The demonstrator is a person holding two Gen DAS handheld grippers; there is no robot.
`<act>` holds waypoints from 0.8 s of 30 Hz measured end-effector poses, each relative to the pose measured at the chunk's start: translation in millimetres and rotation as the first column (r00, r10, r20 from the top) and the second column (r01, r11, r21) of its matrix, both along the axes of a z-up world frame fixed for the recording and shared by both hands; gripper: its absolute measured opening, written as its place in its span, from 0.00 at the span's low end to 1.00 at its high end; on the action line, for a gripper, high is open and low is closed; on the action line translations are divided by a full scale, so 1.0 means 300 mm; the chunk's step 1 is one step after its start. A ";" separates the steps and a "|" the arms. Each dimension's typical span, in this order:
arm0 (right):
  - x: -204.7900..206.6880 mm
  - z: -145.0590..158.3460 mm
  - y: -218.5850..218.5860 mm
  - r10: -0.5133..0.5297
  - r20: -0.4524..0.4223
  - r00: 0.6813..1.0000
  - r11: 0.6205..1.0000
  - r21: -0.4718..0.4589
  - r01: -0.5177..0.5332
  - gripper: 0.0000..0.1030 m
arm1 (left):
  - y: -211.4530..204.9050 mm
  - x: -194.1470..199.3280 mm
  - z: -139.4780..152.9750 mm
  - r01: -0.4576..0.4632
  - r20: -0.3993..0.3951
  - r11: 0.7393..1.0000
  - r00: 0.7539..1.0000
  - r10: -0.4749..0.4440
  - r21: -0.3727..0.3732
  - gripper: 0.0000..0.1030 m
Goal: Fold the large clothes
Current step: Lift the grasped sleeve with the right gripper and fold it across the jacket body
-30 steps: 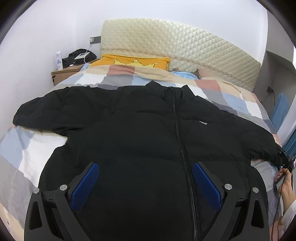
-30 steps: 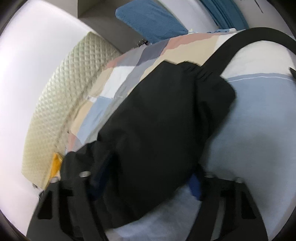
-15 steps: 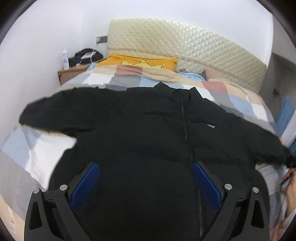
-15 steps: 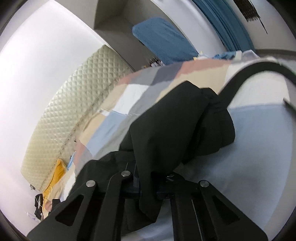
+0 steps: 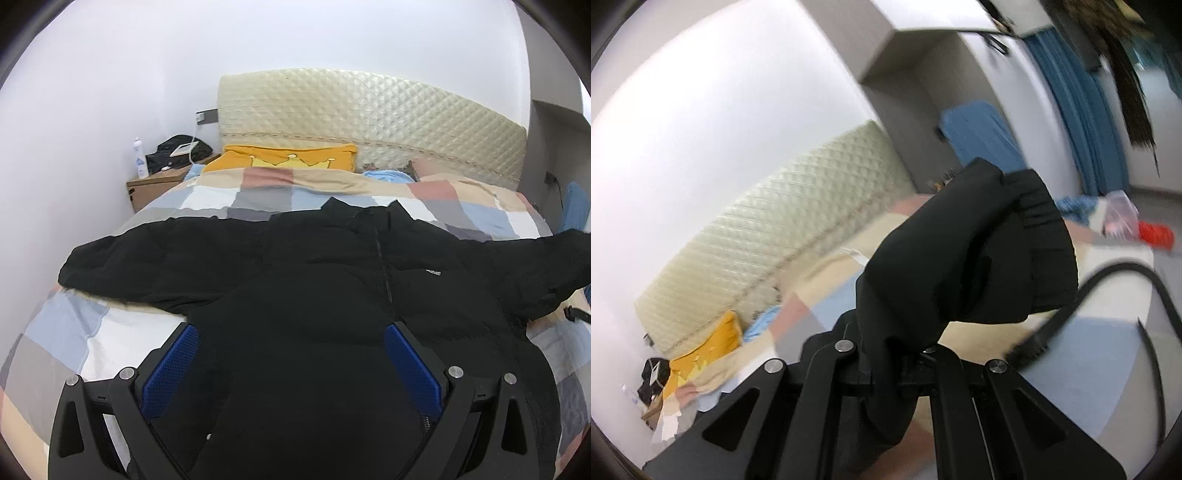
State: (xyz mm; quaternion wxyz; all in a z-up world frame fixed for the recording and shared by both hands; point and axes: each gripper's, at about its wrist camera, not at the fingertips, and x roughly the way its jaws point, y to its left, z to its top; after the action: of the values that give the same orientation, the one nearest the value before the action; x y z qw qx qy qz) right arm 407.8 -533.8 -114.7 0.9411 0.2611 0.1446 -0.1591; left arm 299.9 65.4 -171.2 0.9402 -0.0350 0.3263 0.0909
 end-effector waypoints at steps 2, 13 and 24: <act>0.010 0.086 0.108 0.035 0.000 0.999 0.996 -0.083 -0.035 0.06 | 0.014 -0.014 0.009 -0.019 0.010 1.000 1.000 0.019 0.006 0.99; 0.061 0.354 0.838 0.316 0.052 0.947 0.920 -0.260 -0.292 0.06 | 0.102 -0.107 0.081 -0.061 0.106 0.996 0.993 0.055 0.058 0.99; 0.109 0.177 1.366 0.540 -0.054 0.840 0.782 -0.337 -0.525 0.06 | 0.295 -0.170 0.119 -0.140 0.182 0.990 0.974 0.134 0.022 0.99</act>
State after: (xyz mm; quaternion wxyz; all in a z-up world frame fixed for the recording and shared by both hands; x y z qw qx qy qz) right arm 440.6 -124.0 -61.6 0.9810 0.0474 0.1615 0.0965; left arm 248.8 153.9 -135.4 0.9578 -0.0490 0.2353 0.1575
